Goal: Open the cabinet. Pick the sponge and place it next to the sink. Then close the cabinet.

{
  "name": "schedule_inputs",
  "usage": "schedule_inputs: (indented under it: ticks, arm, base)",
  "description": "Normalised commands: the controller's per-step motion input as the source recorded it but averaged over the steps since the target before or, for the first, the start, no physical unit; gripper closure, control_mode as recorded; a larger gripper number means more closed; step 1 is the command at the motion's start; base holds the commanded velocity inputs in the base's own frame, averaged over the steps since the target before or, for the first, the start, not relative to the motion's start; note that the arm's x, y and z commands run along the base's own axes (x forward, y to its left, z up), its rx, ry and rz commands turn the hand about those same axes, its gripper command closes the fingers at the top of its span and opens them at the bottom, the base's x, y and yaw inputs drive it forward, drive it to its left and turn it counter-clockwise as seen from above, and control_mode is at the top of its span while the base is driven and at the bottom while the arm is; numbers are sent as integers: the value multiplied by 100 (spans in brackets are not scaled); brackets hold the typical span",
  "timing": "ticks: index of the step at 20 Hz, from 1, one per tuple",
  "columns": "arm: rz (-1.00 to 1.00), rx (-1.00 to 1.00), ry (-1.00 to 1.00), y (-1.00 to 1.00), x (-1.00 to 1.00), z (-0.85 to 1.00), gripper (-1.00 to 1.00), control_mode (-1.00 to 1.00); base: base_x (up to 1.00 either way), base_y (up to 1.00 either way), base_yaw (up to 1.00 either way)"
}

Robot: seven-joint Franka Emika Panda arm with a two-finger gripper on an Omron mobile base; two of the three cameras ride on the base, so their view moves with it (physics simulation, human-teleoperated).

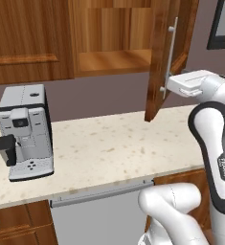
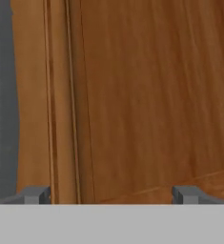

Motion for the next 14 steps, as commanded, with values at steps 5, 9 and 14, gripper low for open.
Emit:
schedule_inputs:
  ticks: [5, 9, 14]
  arm:
    - [0, 0, 0, 0, 28, 1, -100, -100]
    - [0, 0, 0, 0, 36, 6, -100, -100]
    - [0, 0, 0, 0, 31, 10, -100, -100]
  base:
    - [0, 0, 0]
    - [0, 0, 0]
    - [0, 0, 0]
